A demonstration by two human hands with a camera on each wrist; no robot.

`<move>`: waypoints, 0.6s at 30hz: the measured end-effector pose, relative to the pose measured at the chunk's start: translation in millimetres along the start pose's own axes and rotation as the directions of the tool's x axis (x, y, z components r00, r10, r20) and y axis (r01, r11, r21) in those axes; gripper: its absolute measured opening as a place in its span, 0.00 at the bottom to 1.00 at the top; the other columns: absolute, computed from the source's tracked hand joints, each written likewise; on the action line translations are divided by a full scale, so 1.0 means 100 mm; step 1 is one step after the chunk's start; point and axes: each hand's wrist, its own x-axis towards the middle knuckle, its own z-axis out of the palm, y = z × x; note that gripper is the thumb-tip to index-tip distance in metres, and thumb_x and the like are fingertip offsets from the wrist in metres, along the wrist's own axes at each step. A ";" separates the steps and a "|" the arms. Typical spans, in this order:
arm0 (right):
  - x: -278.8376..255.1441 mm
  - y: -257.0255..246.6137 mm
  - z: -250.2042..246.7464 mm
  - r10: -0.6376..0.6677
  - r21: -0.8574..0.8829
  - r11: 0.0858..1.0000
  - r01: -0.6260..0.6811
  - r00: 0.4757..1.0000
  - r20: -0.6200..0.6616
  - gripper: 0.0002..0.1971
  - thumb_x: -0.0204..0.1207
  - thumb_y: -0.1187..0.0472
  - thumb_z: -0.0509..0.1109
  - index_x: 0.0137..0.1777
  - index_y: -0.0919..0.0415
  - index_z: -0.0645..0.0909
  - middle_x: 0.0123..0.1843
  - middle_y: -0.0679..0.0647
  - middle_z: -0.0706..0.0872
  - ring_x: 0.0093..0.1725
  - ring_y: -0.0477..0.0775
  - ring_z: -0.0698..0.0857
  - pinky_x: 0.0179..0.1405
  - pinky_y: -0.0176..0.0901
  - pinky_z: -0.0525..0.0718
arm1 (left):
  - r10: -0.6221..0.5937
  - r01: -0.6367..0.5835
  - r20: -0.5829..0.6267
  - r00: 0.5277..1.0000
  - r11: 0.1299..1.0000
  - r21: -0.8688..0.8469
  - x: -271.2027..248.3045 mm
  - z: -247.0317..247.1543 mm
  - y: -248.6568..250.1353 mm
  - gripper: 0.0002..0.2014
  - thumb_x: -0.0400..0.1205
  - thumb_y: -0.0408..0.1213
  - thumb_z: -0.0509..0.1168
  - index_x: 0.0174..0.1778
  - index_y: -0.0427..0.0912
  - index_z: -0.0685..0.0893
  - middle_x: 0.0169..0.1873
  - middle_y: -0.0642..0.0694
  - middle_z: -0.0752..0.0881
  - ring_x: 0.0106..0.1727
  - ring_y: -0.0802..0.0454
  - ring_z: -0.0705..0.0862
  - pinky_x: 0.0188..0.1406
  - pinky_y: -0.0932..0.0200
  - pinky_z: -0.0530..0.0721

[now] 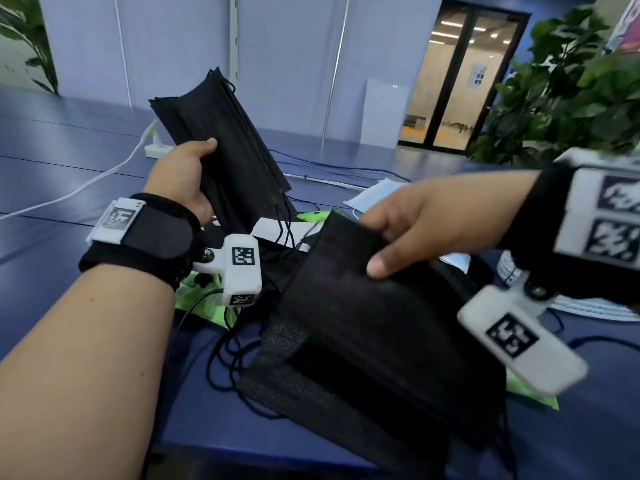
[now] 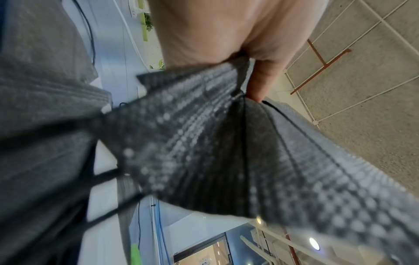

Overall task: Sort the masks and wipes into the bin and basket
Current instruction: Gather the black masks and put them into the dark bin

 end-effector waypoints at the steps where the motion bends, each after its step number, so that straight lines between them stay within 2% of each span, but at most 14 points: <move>1: 0.08 0.03 0.11 0.043 -0.073 0.997 -0.040 0.999 0.032 0.13 0.74 0.65 0.73 0.57 0.65 0.83 0.53 0.65 0.90 0.54 0.67 0.88 0.54 0.58 0.87 | 0.001 -0.001 -0.003 1.000 1.000 0.004 0.00 -0.01 0.00 0.10 0.84 0.35 0.60 0.56 0.40 0.84 0.48 0.44 0.90 0.47 0.49 0.91 0.35 0.52 0.89; 2: 0.15 0.07 0.20 0.080 -0.154 0.985 -0.073 0.996 0.042 0.12 0.75 0.63 0.73 0.57 0.63 0.83 0.52 0.63 0.90 0.54 0.67 0.88 0.55 0.58 0.87 | -0.001 0.001 -0.007 1.000 1.000 0.010 0.01 -0.01 0.00 0.09 0.84 0.36 0.60 0.55 0.40 0.84 0.48 0.44 0.90 0.47 0.49 0.91 0.35 0.52 0.89; 4: 0.23 0.12 0.34 0.128 -0.294 0.948 -0.119 0.992 0.009 0.08 0.74 0.57 0.73 0.53 0.55 0.85 0.49 0.54 0.92 0.50 0.58 0.90 0.54 0.47 0.87 | -0.002 0.003 -0.013 1.000 1.000 0.024 0.01 -0.02 0.00 0.09 0.84 0.36 0.60 0.54 0.41 0.84 0.50 0.44 0.90 0.49 0.49 0.90 0.38 0.52 0.89; 6: 0.27 0.13 0.42 0.155 -0.344 0.926 -0.153 0.988 -0.023 0.07 0.73 0.52 0.74 0.50 0.49 0.85 0.47 0.47 0.92 0.47 0.49 0.90 0.51 0.37 0.84 | -0.002 0.003 -0.020 1.000 0.999 0.032 0.02 -0.02 -0.01 0.10 0.84 0.36 0.61 0.57 0.40 0.84 0.52 0.44 0.90 0.50 0.48 0.90 0.39 0.51 0.89; 10: 0.34 0.12 0.55 0.168 -0.384 0.906 -0.177 0.984 -0.056 0.07 0.70 0.53 0.77 0.45 0.49 0.83 0.38 0.43 0.88 0.36 0.41 0.85 0.36 0.25 0.78 | -0.006 0.007 -0.027 1.000 0.999 0.051 0.05 -0.03 -0.03 0.11 0.83 0.36 0.62 0.59 0.40 0.84 0.48 0.44 0.91 0.45 0.50 0.91 0.33 0.53 0.88; 12: 0.39 0.14 0.62 0.131 -0.450 0.880 -0.151 0.989 -0.075 0.09 0.69 0.55 0.77 0.42 0.53 0.79 0.34 0.44 0.82 0.34 0.43 0.79 0.31 0.30 0.75 | -0.008 0.010 -0.024 1.000 0.998 0.055 0.07 -0.02 -0.05 0.11 0.83 0.35 0.62 0.59 0.40 0.83 0.43 0.46 0.91 0.42 0.51 0.91 0.30 0.55 0.88; 14: 0.42 0.17 0.66 0.108 -0.507 0.850 -0.144 0.989 -0.101 0.13 0.69 0.55 0.77 0.39 0.53 0.73 0.34 0.45 0.77 0.35 0.46 0.75 0.31 0.36 0.72 | -0.011 0.013 -0.018 1.000 0.998 0.060 0.10 -0.02 -0.06 0.11 0.83 0.36 0.62 0.59 0.41 0.83 0.40 0.47 0.91 0.40 0.52 0.91 0.29 0.56 0.88; 16: 0.40 0.17 0.64 0.120 -0.476 0.864 -0.165 0.985 -0.124 0.15 0.69 0.55 0.78 0.47 0.51 0.73 0.37 0.43 0.77 0.37 0.45 0.77 0.35 0.34 0.73 | -0.015 0.016 -0.013 1.000 0.997 0.069 0.11 -0.03 -0.09 0.12 0.83 0.36 0.61 0.62 0.41 0.83 0.41 0.47 0.91 0.41 0.52 0.91 0.29 0.56 0.88; 18: 0.32 0.16 0.52 0.155 -0.320 0.928 -0.190 0.979 -0.129 0.24 0.69 0.58 0.78 0.62 0.51 0.73 0.47 0.42 0.83 0.44 0.46 0.84 0.42 0.31 0.79 | -0.023 0.024 -0.004 1.000 0.996 0.084 0.13 -0.03 -0.10 0.14 0.83 0.36 0.62 0.65 0.40 0.82 0.46 0.46 0.91 0.43 0.51 0.91 0.30 0.55 0.88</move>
